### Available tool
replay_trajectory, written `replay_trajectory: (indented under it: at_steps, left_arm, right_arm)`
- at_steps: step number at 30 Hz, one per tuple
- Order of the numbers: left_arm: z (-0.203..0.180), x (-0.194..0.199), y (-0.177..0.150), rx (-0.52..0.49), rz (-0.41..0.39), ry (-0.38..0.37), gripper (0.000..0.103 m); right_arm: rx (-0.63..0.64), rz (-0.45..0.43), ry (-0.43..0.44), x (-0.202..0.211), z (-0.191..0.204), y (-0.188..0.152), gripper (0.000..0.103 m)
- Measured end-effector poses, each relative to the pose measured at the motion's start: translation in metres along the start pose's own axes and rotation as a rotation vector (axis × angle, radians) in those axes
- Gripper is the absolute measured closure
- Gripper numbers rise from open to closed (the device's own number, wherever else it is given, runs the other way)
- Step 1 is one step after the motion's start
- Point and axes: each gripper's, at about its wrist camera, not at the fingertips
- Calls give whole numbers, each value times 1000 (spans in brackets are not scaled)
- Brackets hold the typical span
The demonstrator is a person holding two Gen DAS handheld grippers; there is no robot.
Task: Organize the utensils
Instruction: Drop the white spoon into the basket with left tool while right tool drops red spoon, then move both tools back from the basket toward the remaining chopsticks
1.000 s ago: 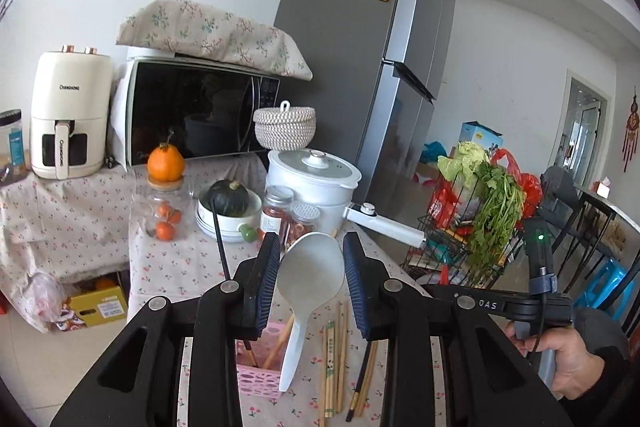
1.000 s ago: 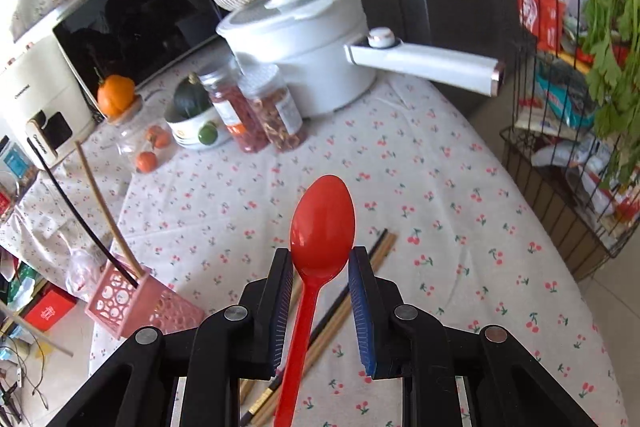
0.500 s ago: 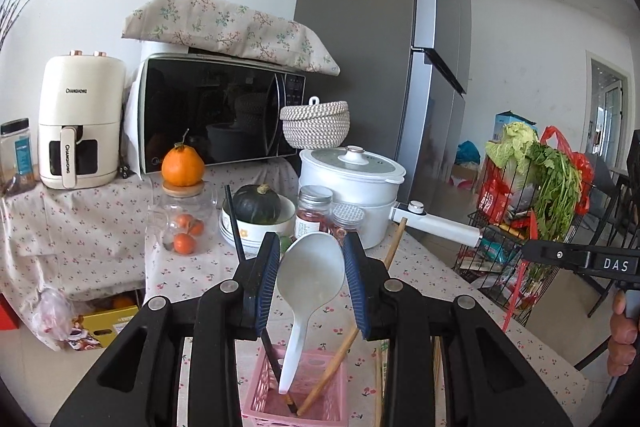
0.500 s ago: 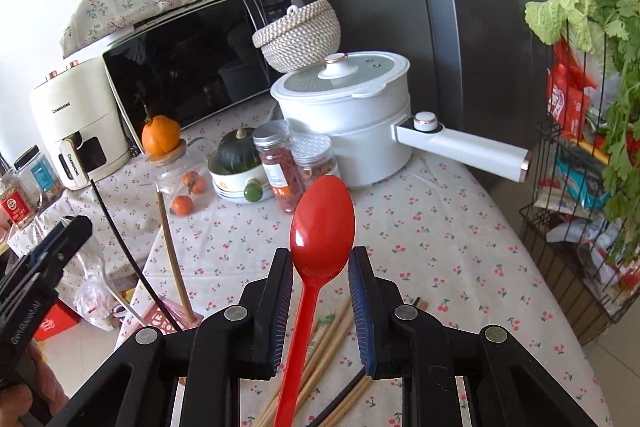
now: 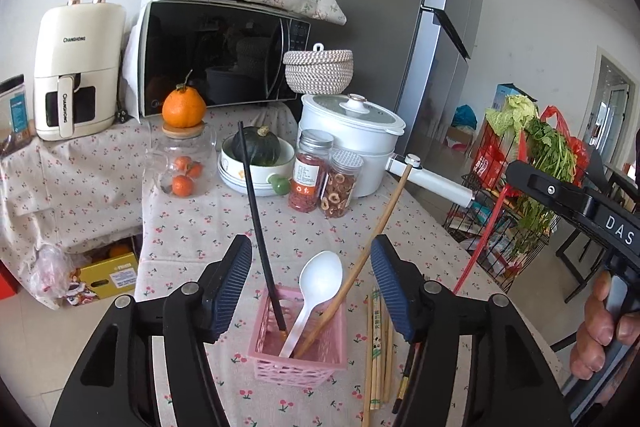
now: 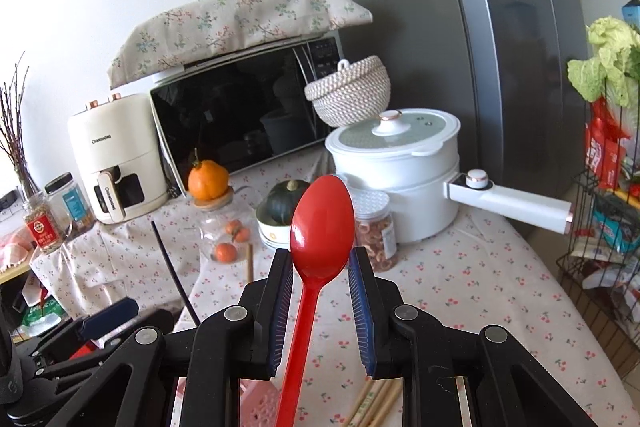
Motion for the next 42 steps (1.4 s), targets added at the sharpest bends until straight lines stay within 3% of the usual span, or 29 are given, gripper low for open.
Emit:
replay_trajectory:
  at_steps: [9, 16, 22, 26, 29, 36, 42]
  left_arm:
    - [47, 11, -14, 155, 226, 59, 23]
    - [61, 6, -22, 182, 313, 75, 22]
    - [59, 6, -21, 166, 324, 71, 22]
    - [61, 7, -21, 165, 328, 78, 22]
    - [59, 7, -22, 165, 333, 80, 22]
    - [44, 6, -27, 122, 354, 81, 19]
    - [21, 1, -38, 91, 403, 51, 16]
  right_arm:
    - [32, -62, 18, -13, 43, -5, 77]
    - [123, -98, -17, -29, 76, -17, 77]
    - [147, -69, 1, -40, 87, -25, 74]
    - [115, -60, 15, -37, 78, -24, 58]
    - [97, -47, 11, -33, 69, -20, 52]
    - [74, 40, 45, -19, 39, -10, 23]
    - [110, 116, -2, -7, 9, -15, 14]
Point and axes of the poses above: each gripper's, at about its wrist camera, not at the fingertips, and x roughly against the way its jaws point, z to its left, y to its top, and after that the axes turned 2 degrees about x, right-handed
